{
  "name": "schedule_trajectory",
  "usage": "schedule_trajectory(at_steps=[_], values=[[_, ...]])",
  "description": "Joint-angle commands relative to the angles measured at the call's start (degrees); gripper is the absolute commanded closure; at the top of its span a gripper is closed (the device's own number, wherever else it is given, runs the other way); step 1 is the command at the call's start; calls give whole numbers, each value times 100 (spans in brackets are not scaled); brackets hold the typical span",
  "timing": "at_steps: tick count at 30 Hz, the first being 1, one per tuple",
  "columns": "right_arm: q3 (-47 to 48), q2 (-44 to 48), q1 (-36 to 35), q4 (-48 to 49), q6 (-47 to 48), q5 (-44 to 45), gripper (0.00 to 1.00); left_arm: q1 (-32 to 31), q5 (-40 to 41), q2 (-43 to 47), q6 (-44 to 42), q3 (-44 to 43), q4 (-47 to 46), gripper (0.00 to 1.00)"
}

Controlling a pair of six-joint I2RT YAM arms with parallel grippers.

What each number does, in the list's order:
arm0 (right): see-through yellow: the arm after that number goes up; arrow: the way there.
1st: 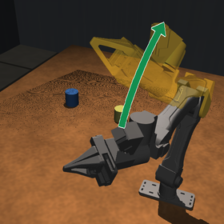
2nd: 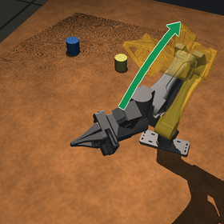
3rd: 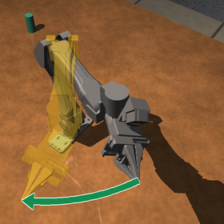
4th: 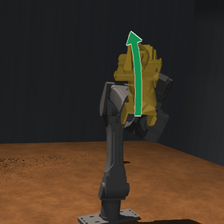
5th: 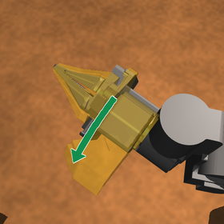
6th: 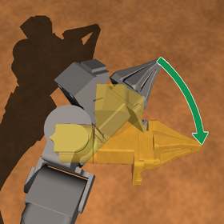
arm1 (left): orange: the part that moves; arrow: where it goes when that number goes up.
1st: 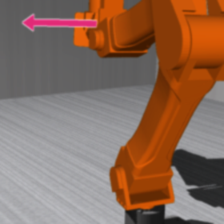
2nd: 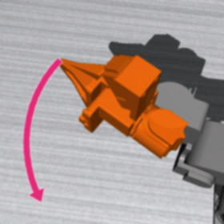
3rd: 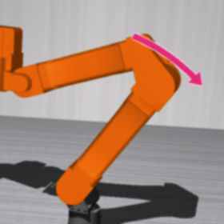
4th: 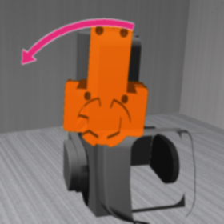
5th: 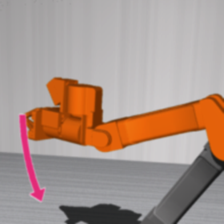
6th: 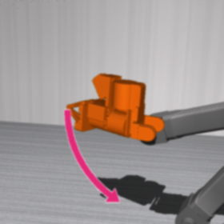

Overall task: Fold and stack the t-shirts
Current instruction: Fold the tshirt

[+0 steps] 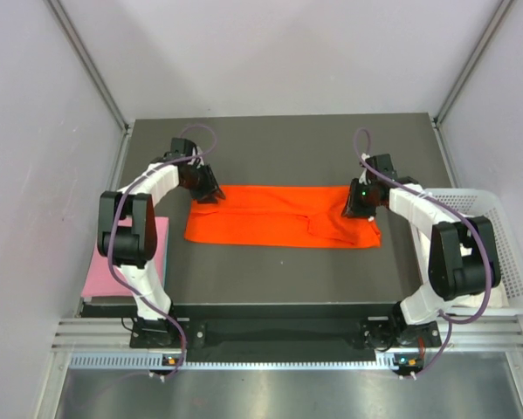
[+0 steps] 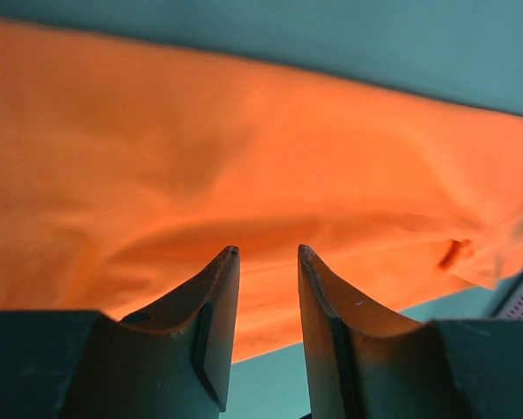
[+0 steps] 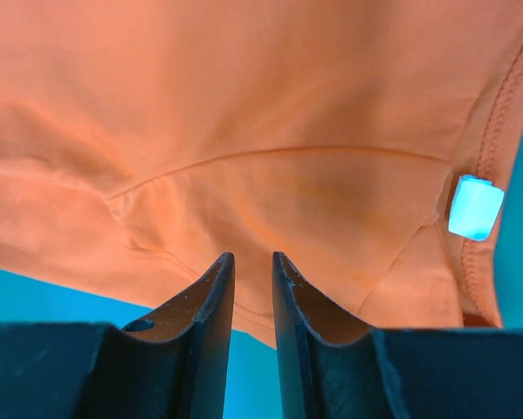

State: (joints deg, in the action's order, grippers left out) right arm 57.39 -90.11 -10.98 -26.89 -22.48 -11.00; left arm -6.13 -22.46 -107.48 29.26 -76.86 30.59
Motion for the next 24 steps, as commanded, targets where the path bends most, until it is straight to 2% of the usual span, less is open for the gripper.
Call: schedule_trajectory(at_steps=[1,5,9,15,24], values=[[106,195,44,-219,147,81,75,50,540,165,-157,276,334,62],[115,213,70,-255,139,107,75,59,830,430,-139,742,194,62],[150,125,131,-255,165,142,75,103,883,228,-139,909,36,62],[317,-182,281,-255,261,204,75,358,1112,-71,-227,726,-132,62],[695,-473,413,-351,218,134,75,358,1033,526,-289,611,202,60]])
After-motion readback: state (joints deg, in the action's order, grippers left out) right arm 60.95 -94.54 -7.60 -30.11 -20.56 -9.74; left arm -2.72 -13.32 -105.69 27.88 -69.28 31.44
